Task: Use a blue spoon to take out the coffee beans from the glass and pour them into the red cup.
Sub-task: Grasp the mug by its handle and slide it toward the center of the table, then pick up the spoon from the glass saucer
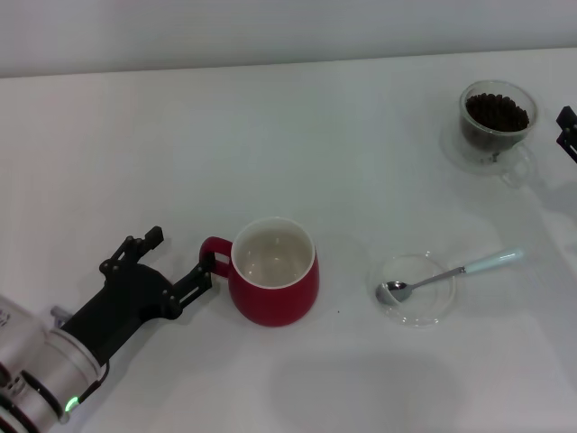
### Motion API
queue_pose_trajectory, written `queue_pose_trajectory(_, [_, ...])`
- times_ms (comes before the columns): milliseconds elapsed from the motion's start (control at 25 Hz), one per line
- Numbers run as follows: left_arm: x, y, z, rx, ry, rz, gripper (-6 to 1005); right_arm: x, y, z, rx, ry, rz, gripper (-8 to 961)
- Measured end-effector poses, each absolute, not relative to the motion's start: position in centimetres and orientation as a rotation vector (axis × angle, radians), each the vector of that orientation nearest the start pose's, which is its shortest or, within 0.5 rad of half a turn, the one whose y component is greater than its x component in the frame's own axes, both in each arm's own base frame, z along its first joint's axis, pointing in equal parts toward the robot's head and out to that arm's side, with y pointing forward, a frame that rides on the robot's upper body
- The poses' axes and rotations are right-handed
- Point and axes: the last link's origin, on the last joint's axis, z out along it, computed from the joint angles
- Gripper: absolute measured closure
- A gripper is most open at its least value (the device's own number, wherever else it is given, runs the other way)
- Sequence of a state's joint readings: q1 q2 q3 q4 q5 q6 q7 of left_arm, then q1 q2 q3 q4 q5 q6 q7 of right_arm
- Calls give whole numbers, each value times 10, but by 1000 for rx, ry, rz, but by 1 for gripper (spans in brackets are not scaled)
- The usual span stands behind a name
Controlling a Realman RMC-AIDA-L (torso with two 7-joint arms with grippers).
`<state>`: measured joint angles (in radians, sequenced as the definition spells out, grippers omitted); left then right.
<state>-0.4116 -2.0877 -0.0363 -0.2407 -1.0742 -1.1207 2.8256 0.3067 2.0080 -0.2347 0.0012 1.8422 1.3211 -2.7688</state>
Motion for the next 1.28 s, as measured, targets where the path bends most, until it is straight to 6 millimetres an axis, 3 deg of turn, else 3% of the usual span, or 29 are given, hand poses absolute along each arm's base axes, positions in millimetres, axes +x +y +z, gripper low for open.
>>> queue_pose_trajectory(440, [-304,240,-110,-2190,-650,-782,127,392,270,31,-1579,609,666,88])
queue_pose_trajectory(840, [-314,221,-91,-2105,-623,-862,126,392,268,30,-1584,613,664,88])
queue_pose_trajectory(1120, [-317,221,-77,-2028,-601,-898,126,392,268,30,-1583,610,672,87])
queue_pose_trajectory(1280, [-325,230,-56,-1902,-575,-913,126,390,266,30,-1588,598,684,87])
